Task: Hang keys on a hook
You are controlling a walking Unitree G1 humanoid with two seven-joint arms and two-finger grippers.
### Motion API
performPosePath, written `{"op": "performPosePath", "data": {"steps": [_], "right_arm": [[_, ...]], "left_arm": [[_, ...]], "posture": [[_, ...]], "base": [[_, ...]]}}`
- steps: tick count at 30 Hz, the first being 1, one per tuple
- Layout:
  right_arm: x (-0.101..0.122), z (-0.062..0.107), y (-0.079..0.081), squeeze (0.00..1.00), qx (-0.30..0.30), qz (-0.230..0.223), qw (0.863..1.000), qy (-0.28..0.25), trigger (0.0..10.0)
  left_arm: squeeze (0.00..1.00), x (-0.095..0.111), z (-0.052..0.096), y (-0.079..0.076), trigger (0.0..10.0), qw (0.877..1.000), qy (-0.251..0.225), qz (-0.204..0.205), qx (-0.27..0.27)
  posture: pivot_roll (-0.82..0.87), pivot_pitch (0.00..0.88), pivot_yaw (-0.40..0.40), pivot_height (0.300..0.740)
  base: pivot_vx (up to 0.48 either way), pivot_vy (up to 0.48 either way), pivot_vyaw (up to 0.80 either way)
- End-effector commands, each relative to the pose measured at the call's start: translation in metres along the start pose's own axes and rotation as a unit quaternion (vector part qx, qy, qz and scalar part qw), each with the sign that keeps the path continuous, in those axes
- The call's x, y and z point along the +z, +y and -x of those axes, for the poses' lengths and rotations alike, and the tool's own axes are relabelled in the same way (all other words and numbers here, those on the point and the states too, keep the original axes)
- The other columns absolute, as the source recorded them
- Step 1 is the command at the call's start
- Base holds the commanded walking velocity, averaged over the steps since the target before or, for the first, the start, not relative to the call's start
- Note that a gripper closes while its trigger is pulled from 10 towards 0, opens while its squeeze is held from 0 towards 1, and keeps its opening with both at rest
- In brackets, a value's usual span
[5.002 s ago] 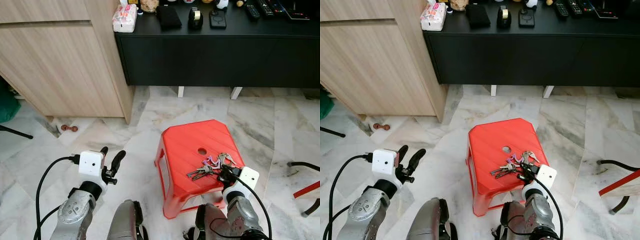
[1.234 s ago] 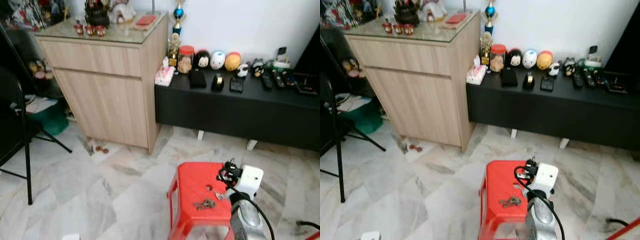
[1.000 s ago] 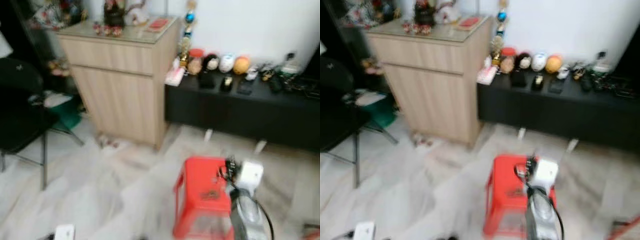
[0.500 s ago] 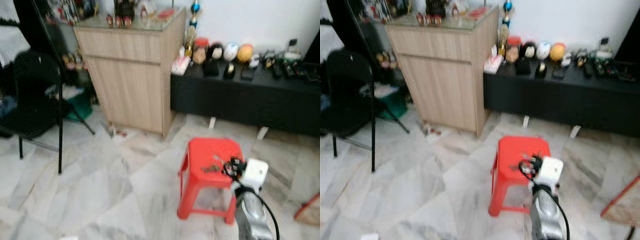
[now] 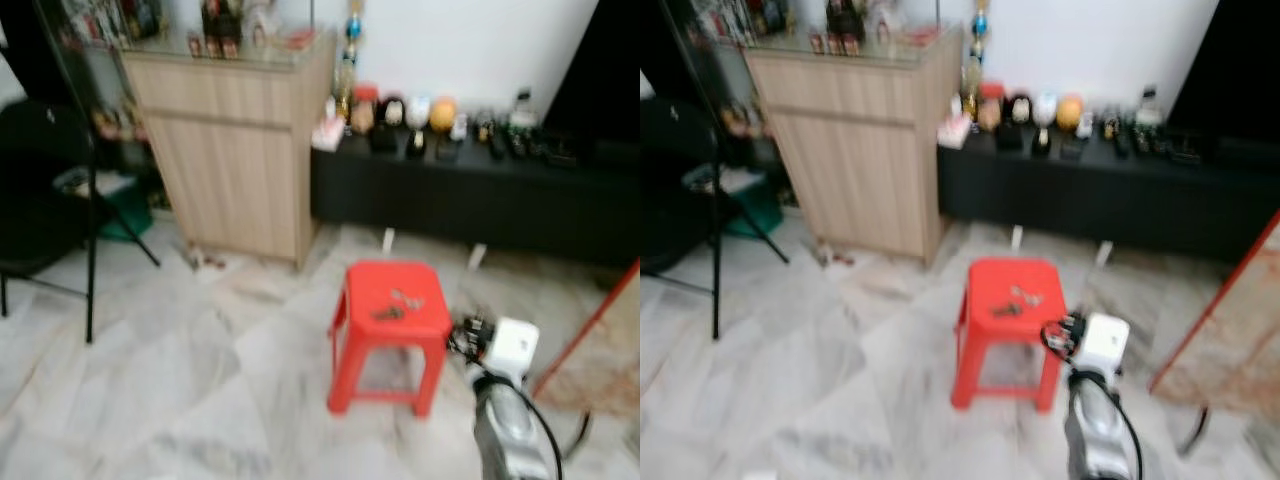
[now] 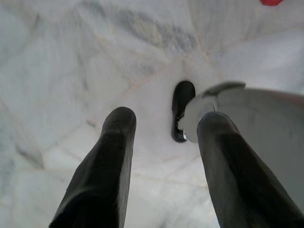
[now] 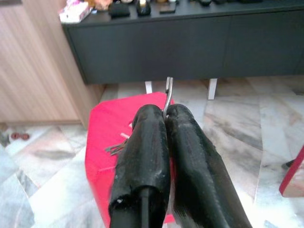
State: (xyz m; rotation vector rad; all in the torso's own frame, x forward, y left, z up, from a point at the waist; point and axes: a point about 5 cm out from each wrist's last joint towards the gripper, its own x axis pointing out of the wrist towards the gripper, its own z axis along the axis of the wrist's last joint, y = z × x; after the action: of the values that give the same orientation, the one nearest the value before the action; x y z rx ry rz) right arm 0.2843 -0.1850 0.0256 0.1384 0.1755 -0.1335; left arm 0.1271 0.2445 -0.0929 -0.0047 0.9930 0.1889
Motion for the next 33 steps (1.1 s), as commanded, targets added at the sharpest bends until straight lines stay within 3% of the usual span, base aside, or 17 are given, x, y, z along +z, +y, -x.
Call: {"op": "performPosePath", "data": {"steps": [1,12,16,22,26,33], "right_arm": [[0.001,0.001,-0.009,0.0,-0.012,0.005,1.0,-0.005,10.0],[0.003,0.0,-0.011,0.0,-0.019,0.003,1.0,-0.008,10.0],[0.004,0.0,-0.012,0.0,-0.023,0.002,1.0,-0.009,10.0],[0.003,0.0,-0.011,0.0,-0.022,0.002,1.0,-0.008,10.0],[0.004,0.0,-0.012,0.0,-0.023,0.002,1.0,-0.009,10.0],[0.009,-0.003,-0.014,0.0,-0.024,0.003,1.0,-0.018,10.0]], "left_arm": [[0.0,-0.004,0.001,-0.002,10.0,1.0,0.003,-0.008,-0.004],[0.0,-0.006,0.004,0.014,10.0,1.0,0.002,-0.009,0.005],[0.0,-0.002,0.0,-0.004,10.0,1.0,0.002,-0.01,-0.003],[0.0,0.0,-0.002,-0.016,10.0,1.0,0.001,-0.008,-0.009],[0.0,-0.002,0.0,-0.006,10.0,1.0,0.001,-0.005,-0.004],[0.0,-0.011,0.008,0.029,10.0,1.0,0.004,0.008,0.018]], "posture": [[0.14,0.0,-0.043,0.74],[0.14,0.0,-0.038,0.74],[0.14,0.0,-0.035,0.74],[0.14,0.0,-0.038,0.74],[0.14,0.0,-0.04,0.74],[0.14,0.0,-0.047,0.74]], "base": [[0.0,-0.315,0.0],[0.0,-0.314,0.0],[0.0,-0.313,0.0],[0.0,-0.313,0.0],[0.0,-0.315,0.0],[0.0,-0.315,0.0]]}}
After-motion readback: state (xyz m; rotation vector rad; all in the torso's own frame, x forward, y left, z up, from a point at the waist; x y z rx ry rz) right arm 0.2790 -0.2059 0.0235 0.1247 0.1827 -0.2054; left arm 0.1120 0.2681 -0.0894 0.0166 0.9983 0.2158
